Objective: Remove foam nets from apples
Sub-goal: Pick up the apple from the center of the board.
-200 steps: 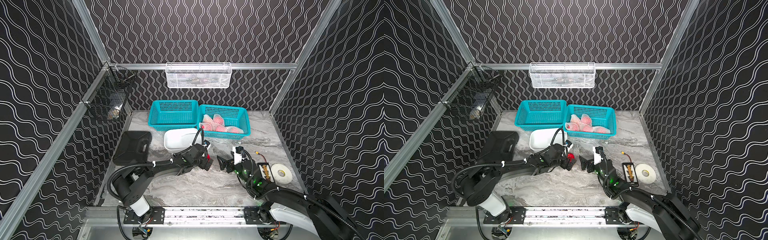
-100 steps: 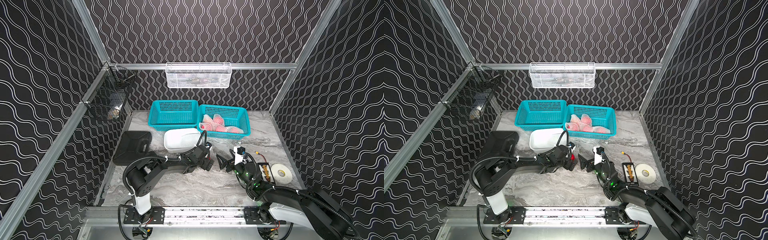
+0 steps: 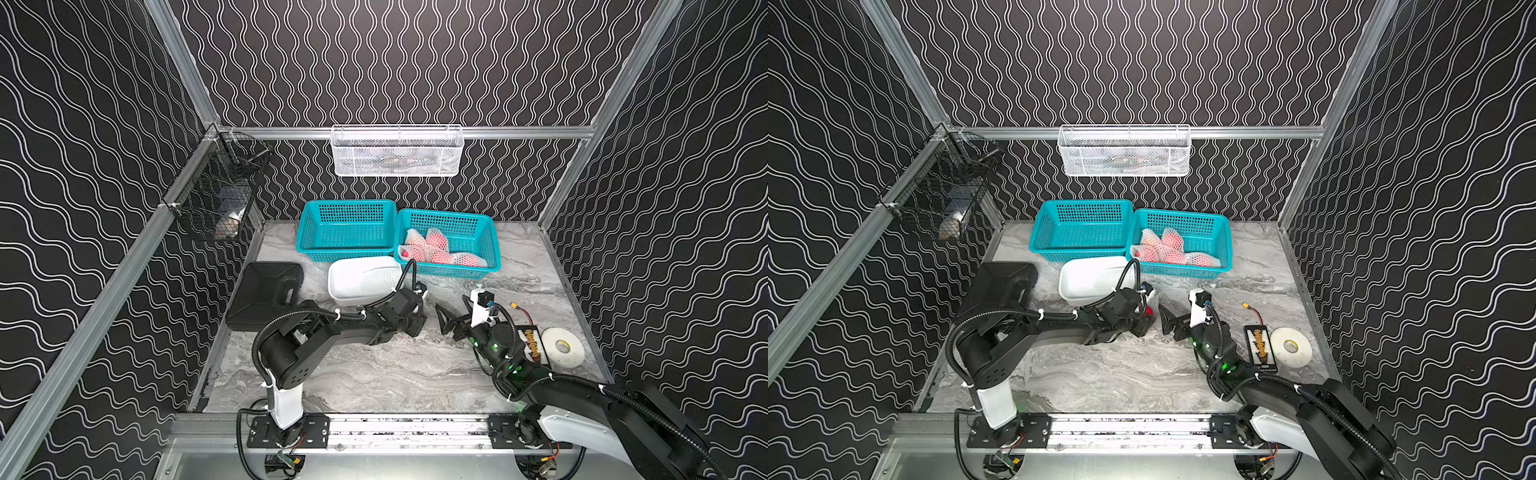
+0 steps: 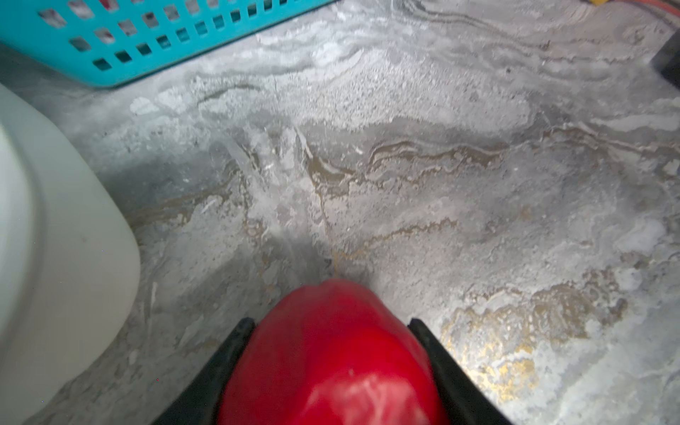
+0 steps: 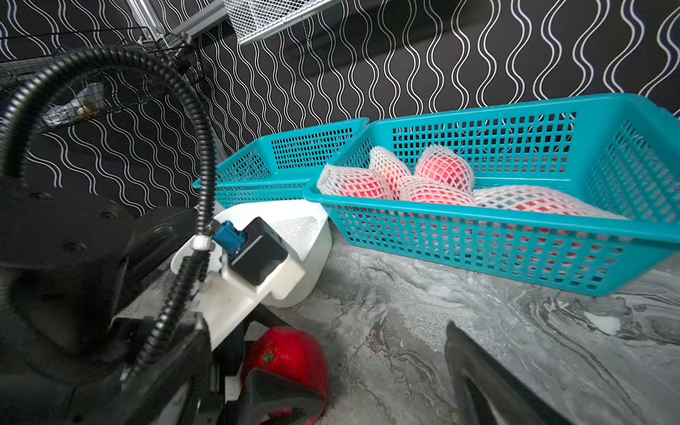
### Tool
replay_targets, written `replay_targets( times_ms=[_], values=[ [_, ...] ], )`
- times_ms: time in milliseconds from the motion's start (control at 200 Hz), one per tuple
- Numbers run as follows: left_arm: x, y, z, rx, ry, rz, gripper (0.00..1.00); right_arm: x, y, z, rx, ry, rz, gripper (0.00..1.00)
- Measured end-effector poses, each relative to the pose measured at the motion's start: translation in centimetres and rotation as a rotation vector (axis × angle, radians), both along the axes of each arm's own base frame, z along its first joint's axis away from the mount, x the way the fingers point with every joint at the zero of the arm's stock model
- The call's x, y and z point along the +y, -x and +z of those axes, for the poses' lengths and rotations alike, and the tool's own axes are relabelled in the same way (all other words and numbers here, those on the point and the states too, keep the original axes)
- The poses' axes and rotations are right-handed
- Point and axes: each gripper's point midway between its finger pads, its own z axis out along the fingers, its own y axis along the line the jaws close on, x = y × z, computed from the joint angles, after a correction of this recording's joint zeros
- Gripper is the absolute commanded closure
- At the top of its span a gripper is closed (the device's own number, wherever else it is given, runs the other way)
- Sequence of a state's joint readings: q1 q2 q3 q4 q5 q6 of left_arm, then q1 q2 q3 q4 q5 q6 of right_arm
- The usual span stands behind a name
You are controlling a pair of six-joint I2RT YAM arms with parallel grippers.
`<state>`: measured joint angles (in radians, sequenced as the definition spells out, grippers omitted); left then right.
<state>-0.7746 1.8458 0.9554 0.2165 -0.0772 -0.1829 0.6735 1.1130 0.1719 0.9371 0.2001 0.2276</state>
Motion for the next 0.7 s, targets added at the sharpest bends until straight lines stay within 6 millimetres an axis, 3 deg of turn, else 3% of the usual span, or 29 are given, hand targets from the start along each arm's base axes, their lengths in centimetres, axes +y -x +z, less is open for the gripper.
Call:
replay_targets(
  times_ms=[120, 245, 515, 701],
  values=[
    [0.1, 0.0, 0.3, -0.002, -0.001, 0.001, 0.54, 0.0, -0.1, -0.3, 0.008, 0.006, -0.004, 0.0],
    [0.2, 0.1, 2.2, -0.025, 0.018, 0.003, 0.54, -0.2, -0.1, -0.4, 0.011, -0.001, -0.014, 0.0],
    [0.2, -0.3, 9.0, -0.081, 0.093, -0.002, 0.54, -0.7, 0.1, 0.9, -0.018, -0.032, -0.032, 0.0],
    [2.3, -2.9, 14.4, -0.123, 0.145, 0.05, 0.53, -0.9, 0.2, 1.3, -0.02, -0.037, -0.035, 0.0]
  ],
)
